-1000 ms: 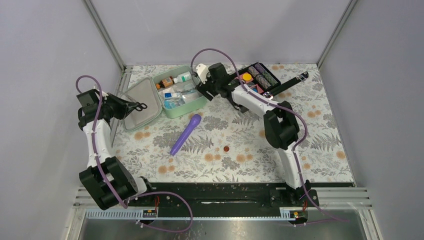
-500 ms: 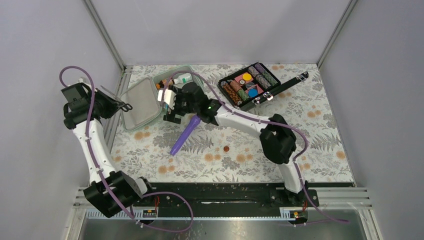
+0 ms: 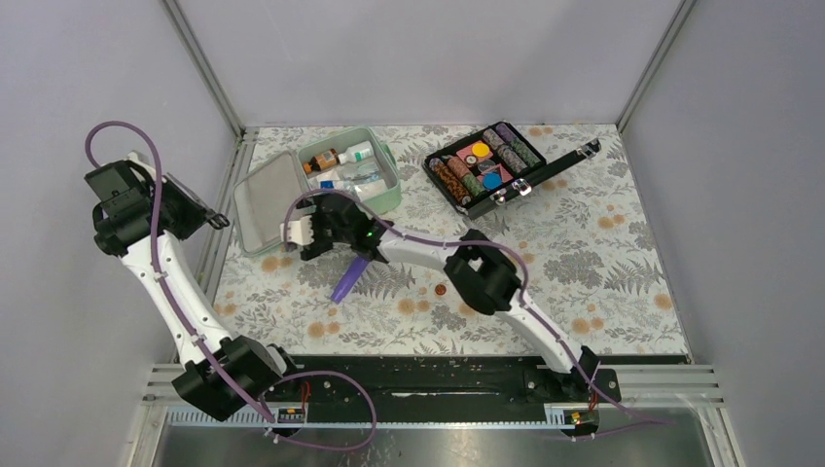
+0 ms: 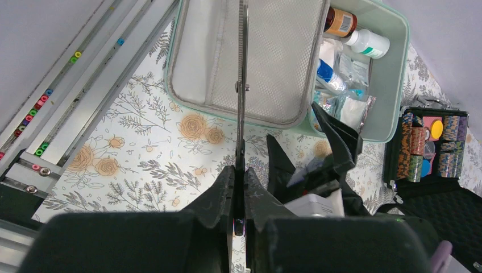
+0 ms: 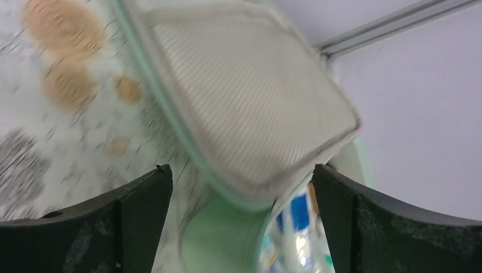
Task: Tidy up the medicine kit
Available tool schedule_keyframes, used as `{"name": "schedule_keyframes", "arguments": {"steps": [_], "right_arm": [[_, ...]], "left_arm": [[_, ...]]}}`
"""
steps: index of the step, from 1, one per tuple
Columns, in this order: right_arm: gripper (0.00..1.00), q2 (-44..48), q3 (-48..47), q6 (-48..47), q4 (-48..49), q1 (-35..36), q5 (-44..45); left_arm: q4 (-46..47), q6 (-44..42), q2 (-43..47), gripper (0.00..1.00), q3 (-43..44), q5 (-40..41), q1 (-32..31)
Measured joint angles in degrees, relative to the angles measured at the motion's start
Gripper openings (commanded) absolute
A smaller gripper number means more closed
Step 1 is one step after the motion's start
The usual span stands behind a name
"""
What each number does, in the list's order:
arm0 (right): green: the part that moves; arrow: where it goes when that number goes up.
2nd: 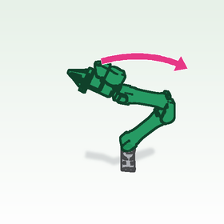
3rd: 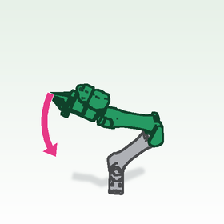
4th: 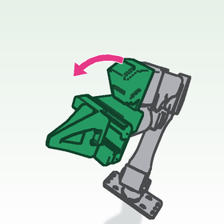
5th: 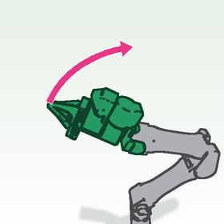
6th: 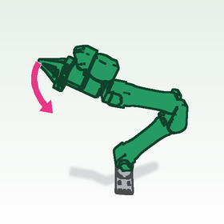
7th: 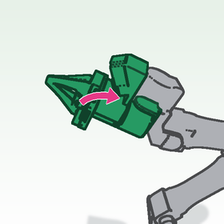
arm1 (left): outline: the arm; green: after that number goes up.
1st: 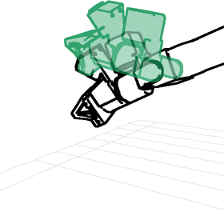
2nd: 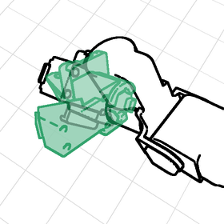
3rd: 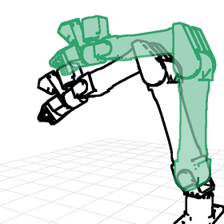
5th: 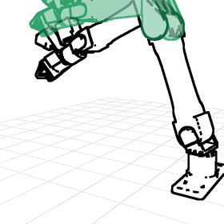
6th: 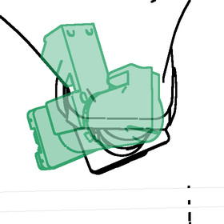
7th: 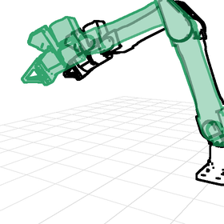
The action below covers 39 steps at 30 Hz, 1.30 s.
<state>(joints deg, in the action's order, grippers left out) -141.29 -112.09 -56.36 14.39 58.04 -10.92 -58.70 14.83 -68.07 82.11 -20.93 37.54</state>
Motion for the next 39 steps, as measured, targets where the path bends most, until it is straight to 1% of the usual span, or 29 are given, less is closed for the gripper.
{"name": "schedule_keyframes", "arguments": {"steps": [3,6,7,9,12,13,14,17,22,27,29,32,34,36,39], "right_arm": [[1.0,-7.2,-10.8,-1.9,1.3,1.2,3.6],[1.0,-13.4,-20.6,-3.1,1.4,2.4,4.9],[0.99,-15.0,-22.9,-3.4,1.8,2.6,5.2],[0.98,-16.4,-23.9,-3.4,3.3,2.7,5.4],[0.91,-16.7,-22.4,-2.8,7.5,2.7,6.0],[0.87,-16.6,-21.5,-2.4,9.4,2.7,6.2],[0.8,-16.4,-20.1,-1.6,11.7,2.7,6.6],[0.69,-15.7,-15.7,0.9,16.5,2.6,6.8],[0.47,-14.4,-11.0,3.9,21.2,1.7,5.7],[0.17,-13.9,-10.7,6.6,23.9,1.6,5.2],[0.06,-13.5,-10.7,7.9,24.8,1.6,5.5],[0.0,-12.6,-10.7,10.2,25.4,1.4,6.8],[0.0,-11.2,-9.3,11.4,25.7,1.0,7.2],[0.0,-9.0,-5.6,11.8,27.3,0.6,6.9],[0.0,-4.5,3.1,11.6,30.6,0.0,5.1]], "left_arm": [[-0.7,0.0,0.3,0.0,0.5,-0.8,0.9],[-1.5,0.2,0.8,0.0,0.5,-2.0,1.4],[-1.6,0.2,1.0,0.0,0.4,-2.5,1.6],[-1.7,0.5,1.7,0.0,0.1,-3.8,1.9],[-1.7,1.3,2.8,0.0,-0.9,-5.2,2.2],[-1.8,1.7,3.2,0.0,-1.3,-5.7,2.2],[-2.0,1.9,3.6,0.0,-1.5,-6.3,2.2],[-2.2,1.9,4.5,0.0,-1.6,-7.4,2.2],[-2.9,1.4,5.5,0.0,-1.5,-7.8,2.3],[-3.6,0.9,5.6,0.0,-1.5,-7.8,2.4],[-3.9,0.6,5.6,0.0,-1.5,-7.7,2.5],[-4.2,0.2,5.8,0.0,-1.5,-7.6,2.8],[-4.4,0.0,5.9,0.0,-1.5,-7.6,2.9],[-4.7,0.0,5.9,0.0,-1.3,-7.6,3.0],[-4.6,0.0,5.8,0.0,-0.6,-8.6,3.0]]}}
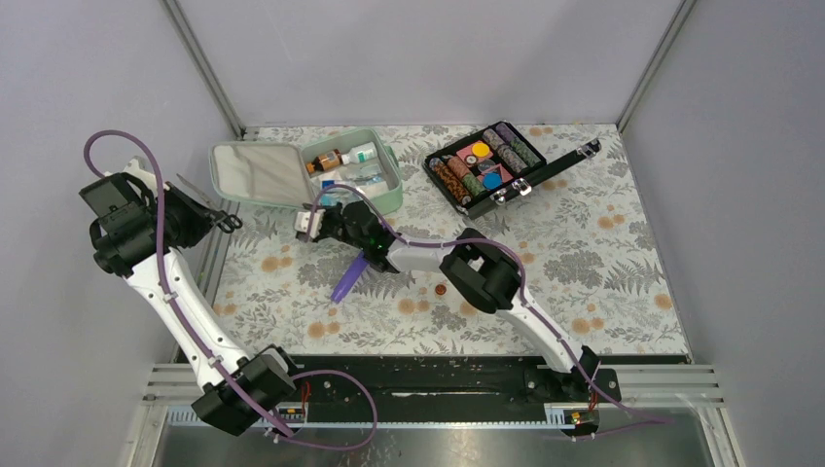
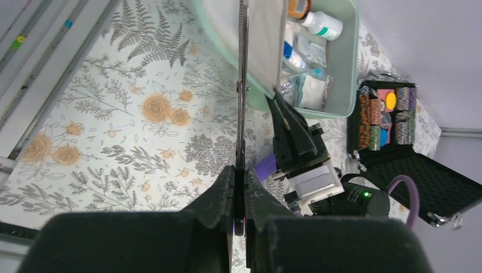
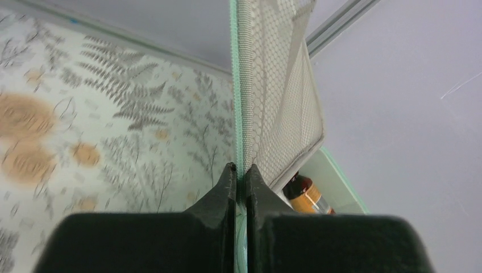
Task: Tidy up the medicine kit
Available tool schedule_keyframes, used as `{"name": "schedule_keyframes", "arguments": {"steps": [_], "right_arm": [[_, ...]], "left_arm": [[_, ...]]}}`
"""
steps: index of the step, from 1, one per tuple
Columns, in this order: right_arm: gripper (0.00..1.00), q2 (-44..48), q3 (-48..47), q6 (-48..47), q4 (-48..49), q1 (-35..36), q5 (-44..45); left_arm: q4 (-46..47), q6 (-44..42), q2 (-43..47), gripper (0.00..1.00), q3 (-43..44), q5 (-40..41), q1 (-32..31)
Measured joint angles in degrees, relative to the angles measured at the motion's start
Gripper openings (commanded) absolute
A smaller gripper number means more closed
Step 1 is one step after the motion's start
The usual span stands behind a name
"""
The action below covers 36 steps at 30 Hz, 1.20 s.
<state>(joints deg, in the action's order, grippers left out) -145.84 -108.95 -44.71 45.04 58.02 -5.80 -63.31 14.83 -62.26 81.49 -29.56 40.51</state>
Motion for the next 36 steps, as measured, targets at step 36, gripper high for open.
{"name": "schedule_keyframes", "arguments": {"steps": [36], "right_arm": [[0.0,11.6,24.4,2.1,11.5,-3.3,-8.4]], "left_arm": [[3.1,-4.7,-26.2,0.0,13.1,7.2,-11.5]]}}
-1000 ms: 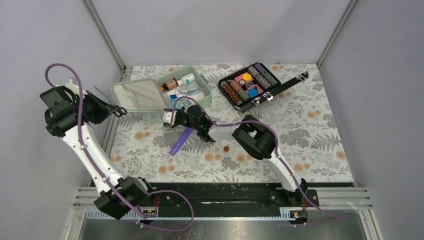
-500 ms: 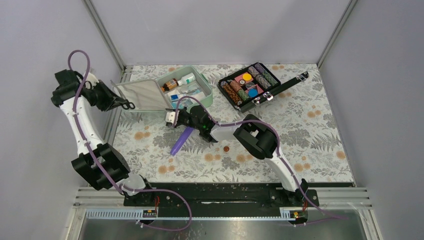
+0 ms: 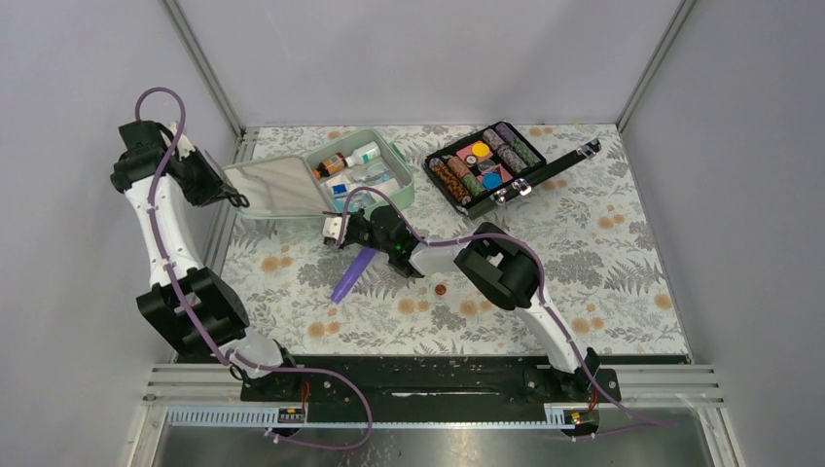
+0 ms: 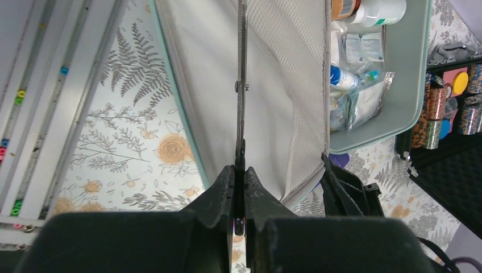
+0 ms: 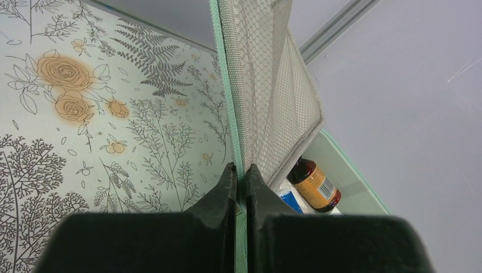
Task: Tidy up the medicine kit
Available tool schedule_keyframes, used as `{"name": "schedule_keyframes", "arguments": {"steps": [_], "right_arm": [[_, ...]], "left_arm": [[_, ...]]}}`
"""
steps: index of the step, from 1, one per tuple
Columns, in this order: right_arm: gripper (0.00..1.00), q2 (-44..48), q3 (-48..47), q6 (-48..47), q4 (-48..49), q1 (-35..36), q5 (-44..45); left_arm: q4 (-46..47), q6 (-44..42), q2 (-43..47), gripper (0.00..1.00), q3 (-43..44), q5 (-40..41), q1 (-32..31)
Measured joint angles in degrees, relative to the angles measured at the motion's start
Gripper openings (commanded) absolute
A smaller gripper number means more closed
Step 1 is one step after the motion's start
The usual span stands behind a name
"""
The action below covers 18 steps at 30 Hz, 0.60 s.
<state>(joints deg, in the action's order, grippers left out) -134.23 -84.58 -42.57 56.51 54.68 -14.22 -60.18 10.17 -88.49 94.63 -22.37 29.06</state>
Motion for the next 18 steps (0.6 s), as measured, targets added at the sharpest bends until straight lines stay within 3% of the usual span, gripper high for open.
{"name": "schedule_keyframes", "arguments": {"steps": [11,18], "right_arm": [[0.0,0.1,0.0,0.0,-0.7,0.0,0.7],[0.0,0.3,0.0,0.9,-1.2,0.0,1.2]], "left_arm": [[4.2,6.5,-4.3,0.0,-5.9,-0.1,-1.8],[8.7,12.5,-7.5,0.0,-7.8,-8.0,-1.9]]}}
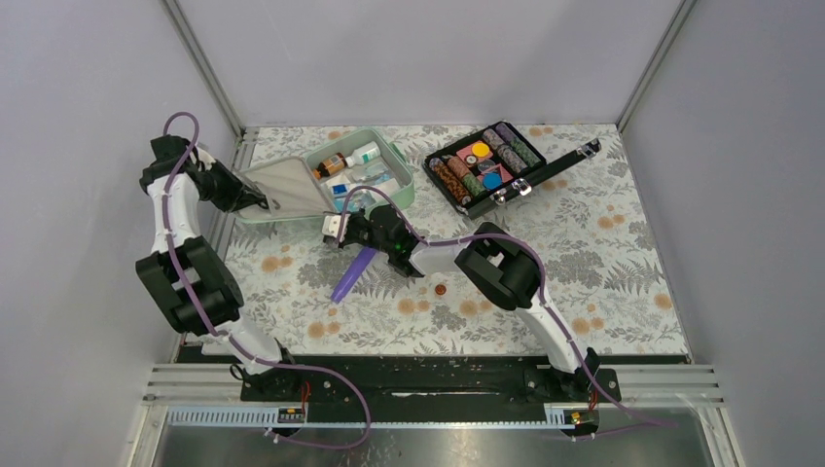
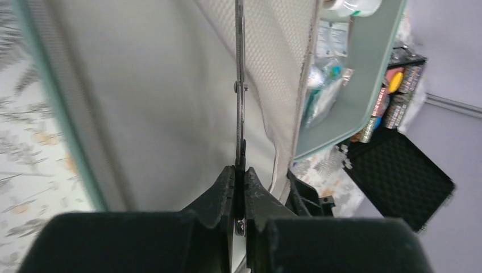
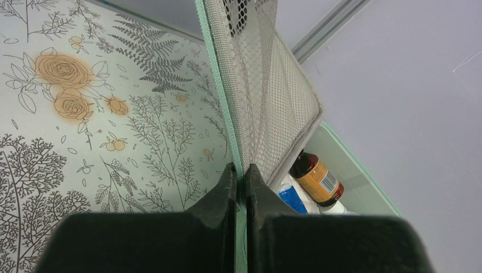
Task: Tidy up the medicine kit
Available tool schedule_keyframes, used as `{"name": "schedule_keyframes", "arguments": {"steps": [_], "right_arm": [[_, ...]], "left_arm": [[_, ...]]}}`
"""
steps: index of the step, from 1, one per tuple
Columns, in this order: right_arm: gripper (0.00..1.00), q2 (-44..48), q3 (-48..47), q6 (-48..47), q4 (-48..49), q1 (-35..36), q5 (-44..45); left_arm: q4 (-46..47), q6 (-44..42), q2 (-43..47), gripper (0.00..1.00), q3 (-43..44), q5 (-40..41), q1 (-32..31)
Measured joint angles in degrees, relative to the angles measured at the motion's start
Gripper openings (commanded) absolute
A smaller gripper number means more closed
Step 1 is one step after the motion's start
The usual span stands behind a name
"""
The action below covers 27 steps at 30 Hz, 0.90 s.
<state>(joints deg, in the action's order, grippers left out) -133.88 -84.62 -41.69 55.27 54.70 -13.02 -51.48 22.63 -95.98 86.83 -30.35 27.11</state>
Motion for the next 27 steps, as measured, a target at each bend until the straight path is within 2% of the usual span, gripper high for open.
{"name": "schedule_keyframes", "arguments": {"steps": [3,5,8,10,13,18,27], "right_arm": [[0.0,0.0,-0.1,0.3,-0.2,0.0,0.1],[0.0,0.0,-0.2,0.6,-0.4,0.0,0.2],[0.0,0.1,-0.6,1.1,-0.9,0.0,0.5],[0.0,0.1,-0.7,1.4,-1.2,0.0,0.9],[0.0,0.1,-0.7,1.9,-1.4,0.0,1.4],[0.0,0.3,-0.7,2.3,-1.8,0.0,1.5],[0.0,0.7,-0.7,3.1,-1.9,-0.2,1.5]], "left_arm": [[2.2,2.6,-2.6,0.04,-1.0,-4.4,-0.6],[3.0,3.7,-4.2,0.15,-1.1,-6.2,-1.3],[3.8,4.5,-5.6,0.38,-1.1,-8.2,-2.4],[3.7,4.4,-5.7,0.45,-1.1,-8.3,-3.1],[3.0,3.6,-5.3,0.49,-1.0,-7.0,-3.7],[-0.9,-0.5,-2.8,0.53,2.1,-0.4,-4.0],[-5.9,-6.8,9.4,0.57,7.6,10.7,-4.3]]}}
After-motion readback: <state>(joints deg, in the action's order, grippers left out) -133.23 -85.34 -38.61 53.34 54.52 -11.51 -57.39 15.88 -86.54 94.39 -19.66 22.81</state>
